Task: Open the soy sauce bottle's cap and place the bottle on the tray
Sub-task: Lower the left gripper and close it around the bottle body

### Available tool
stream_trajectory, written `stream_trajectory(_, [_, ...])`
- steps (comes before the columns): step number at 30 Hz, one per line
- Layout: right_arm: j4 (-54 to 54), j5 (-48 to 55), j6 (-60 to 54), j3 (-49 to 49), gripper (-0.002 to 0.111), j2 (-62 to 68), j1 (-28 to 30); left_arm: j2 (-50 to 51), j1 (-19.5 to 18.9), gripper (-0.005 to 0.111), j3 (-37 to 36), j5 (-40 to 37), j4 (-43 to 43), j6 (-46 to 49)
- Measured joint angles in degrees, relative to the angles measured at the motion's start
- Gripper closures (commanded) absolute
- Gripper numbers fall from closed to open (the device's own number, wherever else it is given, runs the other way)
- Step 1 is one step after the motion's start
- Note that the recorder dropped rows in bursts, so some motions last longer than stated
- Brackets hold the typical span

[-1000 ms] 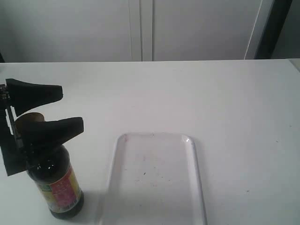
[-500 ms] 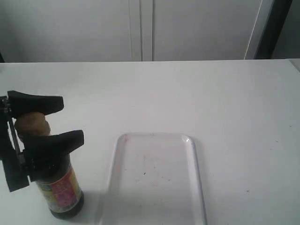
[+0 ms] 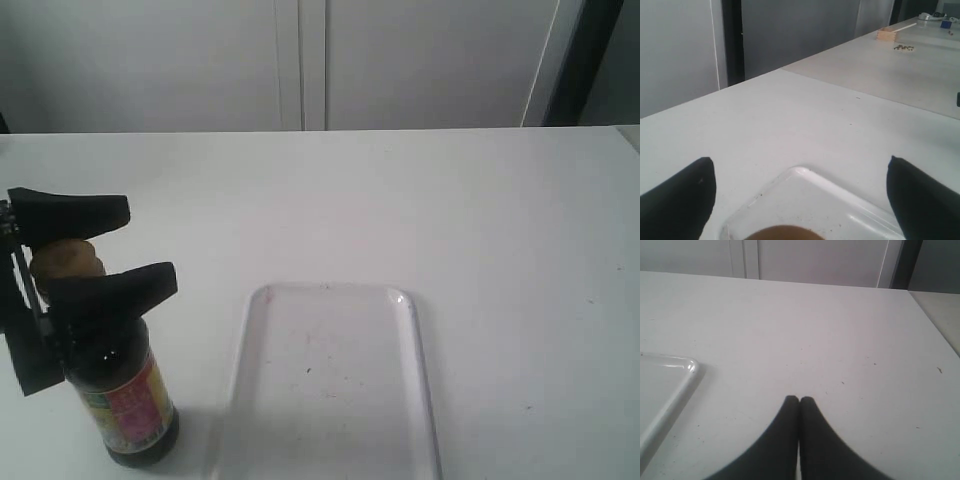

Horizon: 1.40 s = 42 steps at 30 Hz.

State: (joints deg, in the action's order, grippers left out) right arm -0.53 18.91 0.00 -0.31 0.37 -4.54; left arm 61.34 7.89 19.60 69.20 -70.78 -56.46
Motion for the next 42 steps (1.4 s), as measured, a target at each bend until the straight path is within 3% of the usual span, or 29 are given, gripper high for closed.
stream_trajectory(17, [0.0,0.0,0.0,0.0,0.108,0.0,0.0,0.0,0.0,0.014,-4.1,-4.3,-2.5,-0.8])
stream_trajectory(28, [0.0,0.0,0.0,0.0,0.108,0.0,0.0,1.1,0.0,0.014,-11.0,-4.9,4.5,7.3])
stream_trajectory(42, [0.0,0.0,0.0,0.0,0.108,0.0,0.0,7.6,0.0,0.014,-12.1,-6.1,7.9,15.3])
